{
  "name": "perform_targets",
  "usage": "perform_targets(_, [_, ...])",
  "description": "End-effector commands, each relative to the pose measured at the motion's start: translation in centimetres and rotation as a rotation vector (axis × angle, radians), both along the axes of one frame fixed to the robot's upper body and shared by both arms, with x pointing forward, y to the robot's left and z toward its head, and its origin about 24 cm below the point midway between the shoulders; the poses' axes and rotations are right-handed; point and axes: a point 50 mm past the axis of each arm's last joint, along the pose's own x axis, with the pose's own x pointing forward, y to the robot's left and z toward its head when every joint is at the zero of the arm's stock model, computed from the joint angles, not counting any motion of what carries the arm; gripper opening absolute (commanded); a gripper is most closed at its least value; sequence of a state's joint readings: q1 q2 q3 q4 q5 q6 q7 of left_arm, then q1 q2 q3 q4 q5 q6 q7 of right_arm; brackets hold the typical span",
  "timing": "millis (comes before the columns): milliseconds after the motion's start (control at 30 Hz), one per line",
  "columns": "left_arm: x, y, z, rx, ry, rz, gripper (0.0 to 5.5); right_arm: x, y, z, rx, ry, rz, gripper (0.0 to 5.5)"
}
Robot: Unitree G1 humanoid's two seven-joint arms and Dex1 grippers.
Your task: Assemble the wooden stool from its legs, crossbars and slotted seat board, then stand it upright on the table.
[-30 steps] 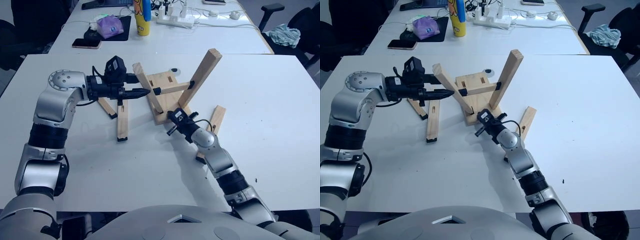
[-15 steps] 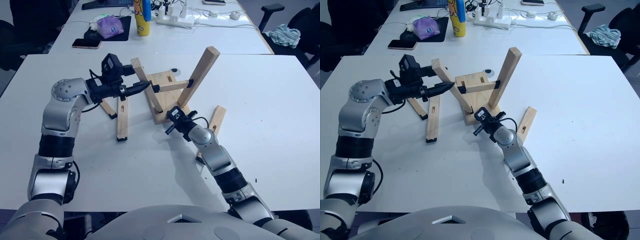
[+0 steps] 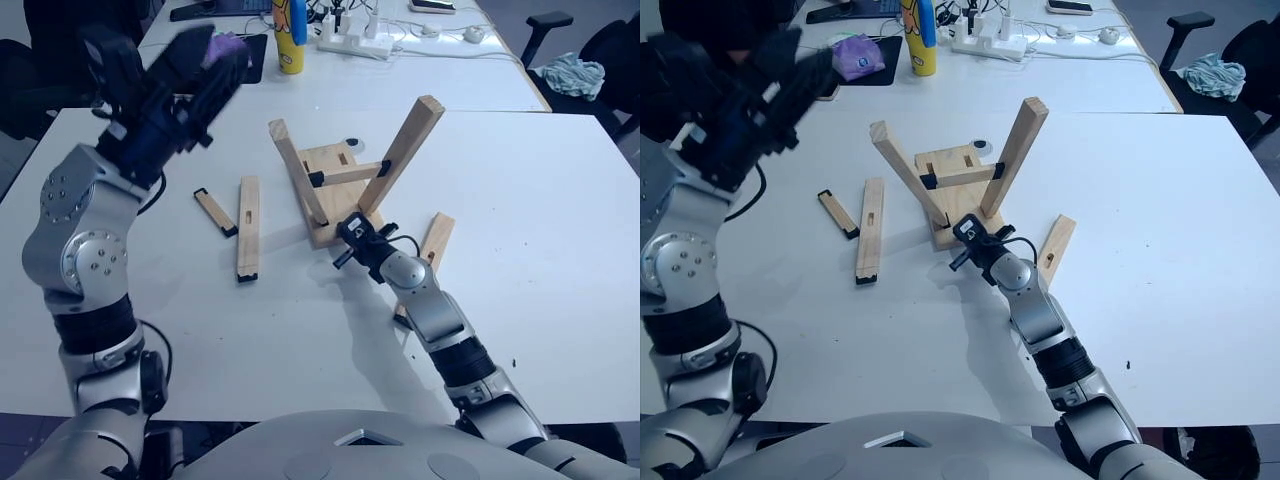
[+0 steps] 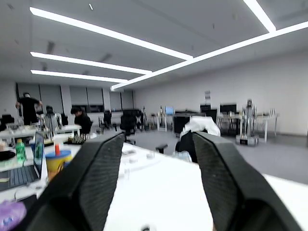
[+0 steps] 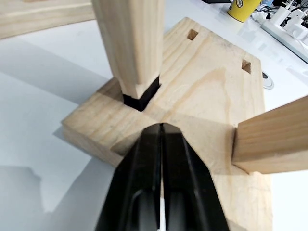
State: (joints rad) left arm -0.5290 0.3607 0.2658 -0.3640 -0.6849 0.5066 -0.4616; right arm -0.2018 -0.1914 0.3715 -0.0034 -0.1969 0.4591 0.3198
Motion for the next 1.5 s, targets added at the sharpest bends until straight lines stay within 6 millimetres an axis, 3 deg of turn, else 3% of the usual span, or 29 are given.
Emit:
perform_targets(33, [1.4,-1.7,1.7,-0.073,-0.038,0.028,1.92,-3.5,-2.6,-7.1,-0.128,0.356,-0.086,0.00])
perform_targets(367, [2.4,-4.9,2.6,-0.353,-0.002,-0.071,0.42,-3.1,-2.4,-7.3,-0.130,0.345,-0.073,0.00])
perform_targets(500, [1.9,-4.2,4.2,-0.371,-0.053,-0.044,0.02,-3.0,-2.3,-7.3,-0.139,0.339,-0.062,0.00])
perform_targets(567, [2.5,-3.7,4.0,-0.282,-0.052,0.037,0.02,-2.9,-2.4,-7.3,-0.141,0.335,-0.063,0.00])
perform_targets(600, [3.3,-3.8,2.6,-0.216,0.011,0.068,0.02,-2.9,-2.3,-7.3,-0.141,0.334,-0.064,0.00])
perform_targets(667, [4.5,-5.7,-2.6,-0.079,0.238,0.021,0.02,-2.9,-2.1,-7.3,-0.144,0.334,-0.057,0.00])
perform_targets(800, [3.1,-10.9,-11.2,0.225,0.552,-0.101,0.02,-2.9,-1.8,-7.3,-0.145,0.338,-0.049,0.00])
perform_targets(867, [2.6,-11.8,-13.2,0.326,0.607,-0.100,0.02,-2.9,-1.5,-7.3,-0.147,0.340,-0.045,0.00])
perform_targets(1000, [4.1,-11.6,-9.1,0.218,0.406,-0.023,0.02,-2.9,-1.5,-7.6,-0.151,0.350,-0.053,0.00])
perform_targets(1233, [4.4,-8.3,-2.4,0.067,0.056,0.178,0.02,-3.1,-1.7,-7.9,-0.155,0.364,-0.072,0.00])
perform_targets(1367, [2.6,-6.8,1.8,-0.017,-0.147,0.254,0.02,-3.0,-1.9,-8.0,-0.151,0.366,-0.086,0.00])
perform_targets(1500, [-1.7,-5.3,7.7,-0.123,-0.453,0.330,0.02,-2.9,-1.9,-7.9,-0.140,0.356,-0.090,0.00])
